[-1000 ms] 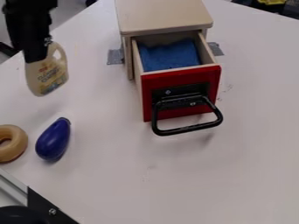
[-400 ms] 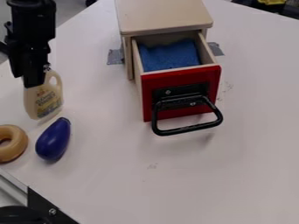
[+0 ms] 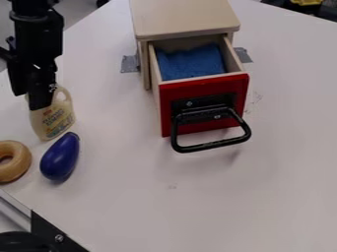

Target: Take the white bottle out of the drawer and place it on the bottom left of the table

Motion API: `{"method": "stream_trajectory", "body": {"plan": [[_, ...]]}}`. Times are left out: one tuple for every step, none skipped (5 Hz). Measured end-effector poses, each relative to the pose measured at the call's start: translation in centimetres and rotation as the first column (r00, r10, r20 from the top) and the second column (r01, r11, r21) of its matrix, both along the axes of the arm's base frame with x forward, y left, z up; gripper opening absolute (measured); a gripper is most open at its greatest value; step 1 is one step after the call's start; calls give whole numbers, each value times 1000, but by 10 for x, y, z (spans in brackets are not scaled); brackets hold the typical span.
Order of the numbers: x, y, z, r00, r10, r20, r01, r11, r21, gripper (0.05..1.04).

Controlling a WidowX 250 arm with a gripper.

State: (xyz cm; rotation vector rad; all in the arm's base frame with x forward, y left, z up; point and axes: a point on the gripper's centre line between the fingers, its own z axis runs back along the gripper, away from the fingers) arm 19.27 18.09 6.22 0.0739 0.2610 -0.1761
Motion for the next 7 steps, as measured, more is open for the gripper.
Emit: {"method": "stream_trajectory", "body": {"plan": [[-3,-4,2,1000,19,-23,-20,999,-26,1008],[-1,-5,24,1000,26,17,-25,1000,-9,1000],[-1,-10,38,999,18,45,-17,1000,-9,999],[-2,-13,48,998,1,67,-1,1000,2,1000],[-1,-13,50,997,0,81,0,1000,0,999],[-4,-13,50,995,-9,100,8,1000,8,1000],[-8,-15,57,989,-26,145,25,1000,7,999]]}}
